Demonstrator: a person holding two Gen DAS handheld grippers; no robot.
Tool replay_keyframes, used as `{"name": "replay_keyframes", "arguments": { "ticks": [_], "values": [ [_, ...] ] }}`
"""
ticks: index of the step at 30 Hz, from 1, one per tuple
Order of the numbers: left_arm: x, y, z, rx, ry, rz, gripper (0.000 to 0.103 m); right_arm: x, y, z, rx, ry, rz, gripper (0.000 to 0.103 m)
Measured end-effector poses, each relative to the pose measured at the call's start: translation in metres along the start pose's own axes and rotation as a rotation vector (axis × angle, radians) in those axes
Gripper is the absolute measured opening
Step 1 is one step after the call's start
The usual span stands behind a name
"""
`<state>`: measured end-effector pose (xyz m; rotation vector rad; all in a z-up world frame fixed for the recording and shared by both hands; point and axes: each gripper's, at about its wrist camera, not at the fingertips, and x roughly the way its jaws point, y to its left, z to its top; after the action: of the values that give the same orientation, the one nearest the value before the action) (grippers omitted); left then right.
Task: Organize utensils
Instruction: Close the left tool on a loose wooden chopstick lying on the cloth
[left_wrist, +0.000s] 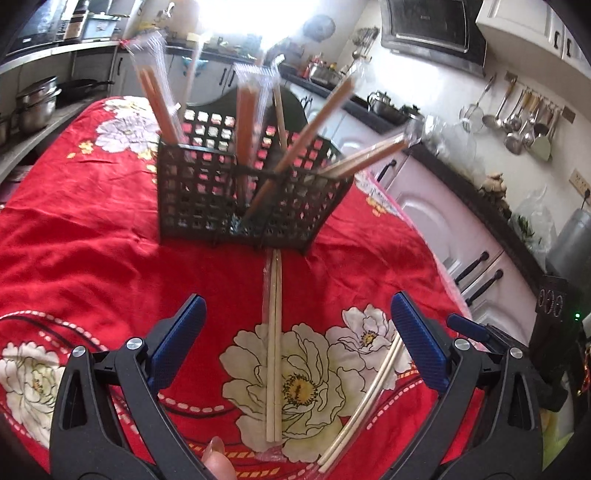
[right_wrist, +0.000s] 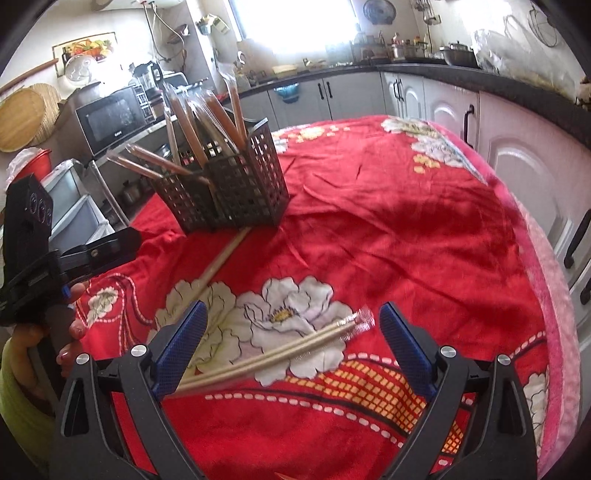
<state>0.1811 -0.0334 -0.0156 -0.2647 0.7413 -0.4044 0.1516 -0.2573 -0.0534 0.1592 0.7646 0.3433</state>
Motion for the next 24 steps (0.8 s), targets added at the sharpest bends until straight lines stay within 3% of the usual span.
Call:
{"name": "replay_keyframes", "arguments": {
  "ticks": [14, 20, 24],
  "values": [
    [0.067, -0.010, 0.011, 0.090, 0.112, 0.111, 0.092, 0.030, -0.029, -0.010, 0.115, 0.097, 0.010, 0.087],
    [0.092, -0.009, 0.016, 0.078, 0.128, 0.155, 0.080, 0.044, -0.035, -0.009, 0.150, 0.121, 0.015, 0.077],
    [0.106, -0.006, 0.019, 0.062, 0.142, 0.188, 0.066, 0.046, -0.038, -0.008, 0.163, 0.114, 0.015, 0.072]
  ]
}}
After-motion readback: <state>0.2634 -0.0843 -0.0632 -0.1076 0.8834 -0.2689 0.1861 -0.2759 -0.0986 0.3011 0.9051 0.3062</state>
